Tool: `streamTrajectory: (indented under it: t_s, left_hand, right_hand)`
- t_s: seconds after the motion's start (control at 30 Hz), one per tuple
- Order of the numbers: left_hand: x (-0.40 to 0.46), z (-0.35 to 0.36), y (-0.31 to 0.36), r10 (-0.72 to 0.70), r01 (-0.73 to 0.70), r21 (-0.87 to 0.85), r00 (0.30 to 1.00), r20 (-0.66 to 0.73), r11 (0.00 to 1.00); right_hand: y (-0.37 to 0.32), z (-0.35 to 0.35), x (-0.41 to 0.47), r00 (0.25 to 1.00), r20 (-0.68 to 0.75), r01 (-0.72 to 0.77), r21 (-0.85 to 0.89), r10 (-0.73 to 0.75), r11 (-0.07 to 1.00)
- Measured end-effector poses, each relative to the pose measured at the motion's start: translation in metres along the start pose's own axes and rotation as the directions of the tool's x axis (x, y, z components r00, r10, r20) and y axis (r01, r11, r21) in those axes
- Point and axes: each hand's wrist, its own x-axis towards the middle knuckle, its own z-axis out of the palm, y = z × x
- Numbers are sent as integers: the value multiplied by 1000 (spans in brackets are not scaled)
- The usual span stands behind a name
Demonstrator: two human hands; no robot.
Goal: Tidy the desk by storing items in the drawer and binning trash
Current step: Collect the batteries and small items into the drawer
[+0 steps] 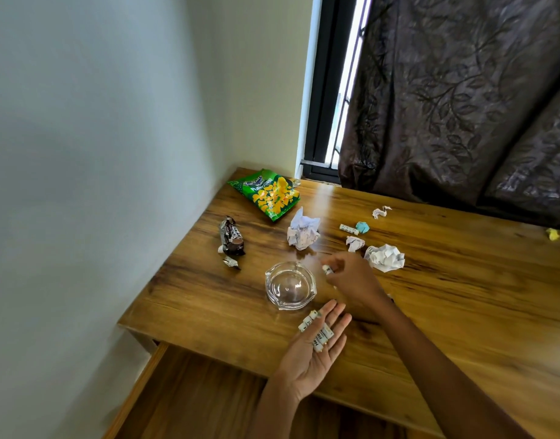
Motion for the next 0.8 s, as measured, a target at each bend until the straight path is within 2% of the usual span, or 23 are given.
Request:
streamTrajectory:
  t_s: [0.07, 0.13, 0.23, 0.37, 0.43, 0.63, 0.7, 0.8]
  left_hand:
    - [2, 1, -1, -13, 12, -48, 1000, -13, 999]
    - [2, 3, -3, -21, 14, -138, 999, -50, 990]
    - [0, 5, -5, -33, 20, -173, 997, -76, 985]
    - [2, 4, -4, -35, 16, -212, 996, -86, 977]
    - [1, 4, -3, -21, 7, -208, 997, -69, 978]
    - [-1, -1, -5, -14, 19, -115, 999, 37, 993]
    - [0, -3, -5, -32, 39, -112, 998, 62, 993]
    - [2, -6, -3, -67, 79, -109, 992, 106, 991]
  right_hand:
    - [-9, -11, -29, 996, 90, 7, 87, -15, 996]
    - [-12, -9, -55, 980, 196, 42, 18, -45, 999]
    - [-8, 2, -69, 984, 168, 72, -66, -60, 995]
    - [-8, -1, -69, 978, 199, 83, -112, -59, 990]
    - [-10, -8, -62, 985, 166, 56, -74, -43, 996]
    - [-6, -32, 28, 979, -159, 106, -158, -131, 982]
    - [5, -32, 70, 971, -183, 106, -255, -156, 961]
    - [22, -29, 116, 979, -131, 78, -470, -156, 879]
